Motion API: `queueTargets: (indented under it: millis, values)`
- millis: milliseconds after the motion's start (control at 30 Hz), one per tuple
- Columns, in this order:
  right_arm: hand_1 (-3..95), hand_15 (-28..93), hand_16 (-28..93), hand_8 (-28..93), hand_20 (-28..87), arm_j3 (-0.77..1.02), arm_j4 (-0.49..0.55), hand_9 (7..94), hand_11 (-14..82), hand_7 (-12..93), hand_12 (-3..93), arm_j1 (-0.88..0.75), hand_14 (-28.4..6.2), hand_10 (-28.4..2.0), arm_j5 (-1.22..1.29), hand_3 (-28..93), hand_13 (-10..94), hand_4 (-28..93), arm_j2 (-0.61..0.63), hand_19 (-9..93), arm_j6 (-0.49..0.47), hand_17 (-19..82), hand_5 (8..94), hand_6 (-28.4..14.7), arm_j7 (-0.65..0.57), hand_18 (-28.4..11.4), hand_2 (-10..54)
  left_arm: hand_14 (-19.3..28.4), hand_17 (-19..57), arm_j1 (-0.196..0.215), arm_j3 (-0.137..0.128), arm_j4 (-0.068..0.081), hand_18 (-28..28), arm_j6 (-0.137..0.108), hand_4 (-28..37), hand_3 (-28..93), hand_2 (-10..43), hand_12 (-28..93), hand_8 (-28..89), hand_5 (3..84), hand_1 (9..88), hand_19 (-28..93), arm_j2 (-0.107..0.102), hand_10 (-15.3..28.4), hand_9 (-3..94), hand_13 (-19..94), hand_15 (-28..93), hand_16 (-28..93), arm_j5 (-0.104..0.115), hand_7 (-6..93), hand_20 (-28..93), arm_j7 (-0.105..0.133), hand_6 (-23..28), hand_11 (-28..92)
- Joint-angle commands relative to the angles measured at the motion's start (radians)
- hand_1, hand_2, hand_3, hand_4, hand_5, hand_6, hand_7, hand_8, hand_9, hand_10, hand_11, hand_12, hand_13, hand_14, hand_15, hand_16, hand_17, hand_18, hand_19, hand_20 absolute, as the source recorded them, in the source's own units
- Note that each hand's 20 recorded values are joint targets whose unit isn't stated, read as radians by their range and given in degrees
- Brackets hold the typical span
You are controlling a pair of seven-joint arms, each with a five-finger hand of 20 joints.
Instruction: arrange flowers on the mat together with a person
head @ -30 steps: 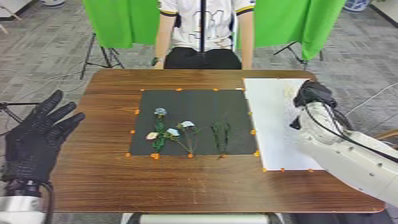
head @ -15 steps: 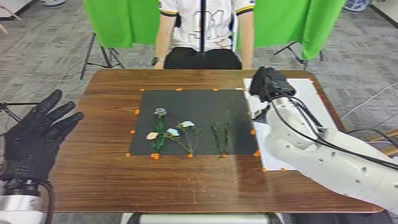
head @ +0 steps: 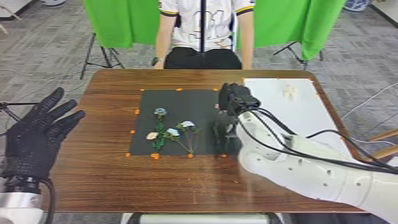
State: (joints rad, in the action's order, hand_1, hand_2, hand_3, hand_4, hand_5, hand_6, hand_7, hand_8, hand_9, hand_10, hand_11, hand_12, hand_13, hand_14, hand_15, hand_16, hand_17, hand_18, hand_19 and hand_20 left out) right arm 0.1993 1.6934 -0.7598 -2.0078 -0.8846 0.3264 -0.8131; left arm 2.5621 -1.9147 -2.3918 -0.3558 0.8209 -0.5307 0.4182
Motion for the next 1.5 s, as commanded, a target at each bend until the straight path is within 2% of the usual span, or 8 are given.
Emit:
queueTargets:
  millis: [33, 167, 700, 733, 933, 1267, 1400, 1500]
  values:
    - [56.7, 41, 31, -2, 5, 0.017, 0.024, 86.9, 8.9, 23, 35.1, -0.031, -0.9, -6.7, 0.017, 68, 77, -28, 0.021, 74, -0.063, 28, 78.6, 4.6, 0.019, -14.1, -9.5, 21.9, -9.2, 0.004, -0.002, 0.008, 17.0, 0.014, -25.8, 76, 7.2, 12, -8, 33.2, 20.9, 36, 0.008, 14.9, 30.8, 20, 43, -5, -0.006, 9.0, 16, -0.019, 5.8, 17]
    - [55.3, 42, 30, -4, 6, 0.014, 0.032, 82.6, 8.6, 21, 34.0, -0.034, -2.1, -7.6, 0.022, 69, 74, -28, 0.025, 72, -0.075, 27, 75.7, 4.4, 0.023, -15.1, -9.5, 21.9, -9.2, -0.007, 0.001, 0.01, 17.0, 0.021, -25.8, 76, 7.2, 12, -8, 33.2, 20.9, 36, 0.016, 14.9, 30.8, 20, 43, -5, -0.013, 9.0, 16, -0.035, 5.8, 17]
    - [45.0, 50, 21, -14, 10, 0.048, 0.07, 68.3, 25.1, 18, 17.7, -0.047, -7.4, -11.4, 0.033, 77, 67, -28, 0.043, 70, -0.11, 25, 64.2, 4.0, 0.034, -17.8, -9.5, 22.0, -9.2, 0.035, 0.005, 0.004, 17.0, -0.017, -25.8, 76, 7.2, 12, -8, 33.3, 20.9, 36, -0.027, 14.9, 30.7, 20, 43, -5, 0.03, 8.9, 16, 0.03, 5.9, 17]
    - [44.7, 50, 21, -14, 10, 0.05, 0.072, 68.0, 25.0, 18, 17.6, -0.046, -7.6, -11.4, 0.034, 77, 67, -28, 0.044, 70, -0.112, 25, 64.0, 3.9, 0.037, -17.9, -9.5, 22.0, -9.2, 0.049, 0.003, 0.002, 17.0, -0.025, -25.8, 76, 7.2, 12, -8, 33.3, 20.9, 36, -0.038, 14.9, 30.7, 20, 43, -5, 0.041, 9.0, 16, 0.049, 5.9, 17]
    - [44.9, 51, 20, -14, 10, 0.105, 0.108, 67.6, 25.0, 17, 17.0, -0.073, -7.8, -11.5, 0.03, 77, 66, -28, 0.062, 70, -0.116, 25, 63.2, 3.6, 0.036, -18.2, -9.5, 22.0, -9.3, 0.05, 0.001, -0.002, 17.0, -0.022, -25.9, 76, 7.3, 12, -8, 33.3, 20.9, 36, -0.017, 15.0, 30.7, 20, 43, -5, 0.027, 9.0, 16, 0.037, 5.9, 17]
    - [39.3, 51, 14, -13, 10, 0.475, 0.29, 63.3, 19.9, 16, 15.3, -0.385, -10.9, -14.0, 0.186, 76, 63, -27, 0.113, 68, 0.003, 24, 60.5, 2.4, 0.114, -20.1, -8.7, 21.9, -9.3, 0.05, -0.002, 0.003, 17.0, -0.014, -25.8, 76, 7.3, 12, -8, 33.3, 20.8, 36, 0.011, 14.9, 30.7, 20, 43, -5, 0.009, 8.9, 16, 0.012, 5.9, 17]
    - [34.9, 49, 13, -13, 8, 0.68, 0.348, 61.5, 18.1, 16, 14.9, -0.554, -12.2, -14.5, 0.528, 74, 60, -27, 0.09, 65, 0.032, 23, 59.6, 1.8, 0.263, -21.0, -4.8, 21.8, -9.3, 0.076, -0.003, 0.006, 17.0, -0.027, -26.0, 75, 7.3, 12, -8, 33.2, 20.7, 36, 0.013, 14.9, 30.7, 20, 43, -5, 0.025, 8.8, 16, 0.028, 5.7, 17]
    - [32.6, 48, 12, -13, 8, 0.83, 0.383, 59.3, 16.7, 16, 14.5, -0.685, -13.9, -15.0, 0.768, 73, 57, -27, 0.094, 64, 0.039, 21, 58.4, 1.5, 0.386, -22.1, -3.1, 21.8, -9.3, 0.078, 0.013, 0.012, 17.0, -0.032, -26.4, 76, 7.3, 12, -8, 33.1, 20.5, 36, -0.011, 14.9, 30.7, 20, 43, -5, 0.039, 8.8, 16, 0.052, 5.6, 17]
